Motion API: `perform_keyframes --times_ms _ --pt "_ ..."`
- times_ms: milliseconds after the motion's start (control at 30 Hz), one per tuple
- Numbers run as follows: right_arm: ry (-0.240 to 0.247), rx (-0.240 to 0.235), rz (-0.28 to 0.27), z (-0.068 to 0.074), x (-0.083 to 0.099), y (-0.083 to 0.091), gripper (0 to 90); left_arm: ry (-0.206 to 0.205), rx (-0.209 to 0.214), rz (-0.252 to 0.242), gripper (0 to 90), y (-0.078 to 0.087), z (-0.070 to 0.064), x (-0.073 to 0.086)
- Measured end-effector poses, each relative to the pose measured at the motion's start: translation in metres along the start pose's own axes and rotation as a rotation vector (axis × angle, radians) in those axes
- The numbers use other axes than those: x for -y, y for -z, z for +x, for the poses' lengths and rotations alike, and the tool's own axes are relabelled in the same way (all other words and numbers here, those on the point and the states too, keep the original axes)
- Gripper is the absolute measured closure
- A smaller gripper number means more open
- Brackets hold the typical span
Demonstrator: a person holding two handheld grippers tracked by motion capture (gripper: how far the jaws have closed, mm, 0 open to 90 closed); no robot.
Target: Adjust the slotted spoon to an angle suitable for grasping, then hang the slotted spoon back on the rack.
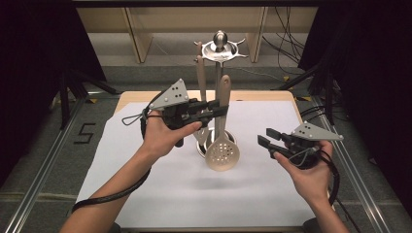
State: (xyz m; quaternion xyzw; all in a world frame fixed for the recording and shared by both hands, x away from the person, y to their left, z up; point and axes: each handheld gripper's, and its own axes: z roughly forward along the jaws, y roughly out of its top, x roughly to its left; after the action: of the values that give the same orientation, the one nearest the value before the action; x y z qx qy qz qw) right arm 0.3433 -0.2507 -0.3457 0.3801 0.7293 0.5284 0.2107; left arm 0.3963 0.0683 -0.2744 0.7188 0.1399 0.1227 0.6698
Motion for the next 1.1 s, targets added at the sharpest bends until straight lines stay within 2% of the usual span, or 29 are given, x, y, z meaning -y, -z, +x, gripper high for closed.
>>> perform_keyframes --times_ms 67,100,200,267,333,367,400,533,567,600,700,767,833,867,900,933,967,1033,1100 --pt "-0.010 0.020 -0.003 -0.009 0.005 0.001 57.3 0.001 0.007 -0.002 75.1 0.000 0.002 -0.001" --pt "0.002 0.037 -0.020 -0.012 0.007 0.001 57.3 0.002 0.009 -0.002 75.0 0.000 0.003 -0.001" --pt "-0.043 0.044 0.011 -0.017 0.010 0.003 57.4 0.000 0.014 0.003 75.1 -0.001 0.004 -0.001" --pt "-0.022 0.042 0.008 -0.021 0.011 0.003 57.4 -0.002 0.017 0.004 75.1 -0.001 0.005 -0.001" --pt "-0.058 0.059 0.012 -0.021 0.012 0.004 57.4 -0.002 0.019 0.001 75.1 0.001 0.004 -0.002" --pt "-0.022 0.065 0.008 -0.025 0.013 0.004 57.4 0.001 0.020 -0.001 75.1 0.001 0.004 -0.003" --pt "-0.061 0.059 0.016 -0.024 0.013 0.005 57.5 0.002 0.018 -0.001 75.1 0.002 0.004 -0.003" --pt "-0.047 0.062 0.010 -0.030 0.014 0.005 57.5 0.000 0.019 0.006 75.1 0.004 0.004 -0.005" --pt "-0.040 0.076 0.012 -0.032 0.014 0.004 57.4 0.003 0.018 0.006 75.1 0.004 0.004 -0.006" --pt "-0.074 0.073 0.018 -0.031 0.013 0.005 57.5 0.005 0.019 0.005 75.1 0.004 0.004 -0.006" --pt "-0.074 0.075 0.020 -0.034 0.013 0.003 57.5 0.009 0.020 0.011 75.1 0.005 0.006 -0.006" --pt "-0.093 0.073 0.019 -0.034 0.012 0.002 57.5 0.014 0.020 0.013 75.1 0.005 0.006 -0.006" --pt "-0.074 0.071 0.013 -0.036 0.010 0.001 57.4 0.011 0.020 0.012 75.1 0.005 0.007 -0.006" --pt "-0.081 0.075 0.021 -0.035 0.010 0.001 57.4 0.008 0.022 0.013 75.1 0.005 0.007 -0.007" --pt "-0.050 0.080 0.012 -0.037 0.010 0.000 57.5 0.005 0.023 0.015 75.1 0.005 0.007 -0.008" --pt "-0.054 0.075 0.011 -0.038 0.010 -0.001 57.4 0.007 0.023 0.014 75.1 0.004 0.007 -0.008" --pt "-0.079 0.063 0.018 -0.037 0.009 -0.001 57.4 0.007 0.022 0.015 75.1 0.004 0.008 -0.009" --pt "-0.060 0.064 0.017 -0.040 0.009 -0.002 57.4 0.006 0.020 0.015 75.1 0.004 0.009 -0.010" --pt "-0.063 0.056 0.020 -0.041 0.008 -0.002 57.4 0.005 0.018 0.012 75.1 0.003 0.010 -0.011"
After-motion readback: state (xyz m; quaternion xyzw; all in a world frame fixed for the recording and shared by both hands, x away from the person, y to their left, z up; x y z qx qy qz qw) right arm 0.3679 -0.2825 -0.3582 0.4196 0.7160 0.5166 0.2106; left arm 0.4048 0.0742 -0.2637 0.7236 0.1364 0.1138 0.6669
